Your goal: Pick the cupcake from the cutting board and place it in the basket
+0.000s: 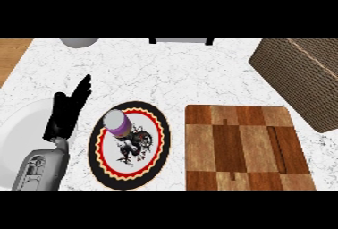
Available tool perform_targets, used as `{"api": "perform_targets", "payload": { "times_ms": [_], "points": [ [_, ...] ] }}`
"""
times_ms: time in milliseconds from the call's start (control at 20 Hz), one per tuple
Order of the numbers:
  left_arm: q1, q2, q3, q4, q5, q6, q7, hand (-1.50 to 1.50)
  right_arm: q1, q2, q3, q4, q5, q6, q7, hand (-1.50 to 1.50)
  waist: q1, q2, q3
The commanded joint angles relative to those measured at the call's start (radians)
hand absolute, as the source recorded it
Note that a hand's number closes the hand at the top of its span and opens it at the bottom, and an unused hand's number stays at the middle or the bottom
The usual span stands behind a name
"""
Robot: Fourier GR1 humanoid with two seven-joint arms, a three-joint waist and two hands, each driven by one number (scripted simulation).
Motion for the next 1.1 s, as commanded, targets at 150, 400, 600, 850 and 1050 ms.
{"api": "perform_targets", "payload": {
  "times_ms": [150, 400, 600, 850, 1050],
  "points": [
    [0.044, -0.02, -0.023, -0.033, -0.015, 0.01, -0.024, 0.0, -0.045, 0.019, -0.056, 0.226, -0.021, 0.007, 0.018, 1.5, 0.016, 0.004, 0.001],
    [0.017, -0.005, 0.006, 0.036, -0.021, 0.022, -0.049, 0.0, -0.045, 0.025, -0.107, 0.283, -0.072, 0.005, -0.063, -1.5, 0.0, 0.004, 0.001],
    [0.02, -0.017, -0.006, -0.009, 0.006, -0.003, -0.012, 0.0, -0.029, 0.023, -0.175, 0.322, -0.123, -0.079, -0.114, -1.5, 0.02, 0.011, 0.003],
    [-0.033, -0.013, -0.006, -0.007, -0.011, 0.013, 0.029, 0.0, -0.081, -0.002, -0.274, 0.326, -0.214, -0.113, -0.054, -1.5, 0.003, 0.004, 0.002],
    [-0.006, -0.027, -0.021, -0.052, -0.011, 0.016, 0.051, 0.0, -0.025, -0.06, -0.35, 0.355, -0.272, -0.181, -0.08, -1.5, 0.011, 0.008, 0.003]
  ]
}}
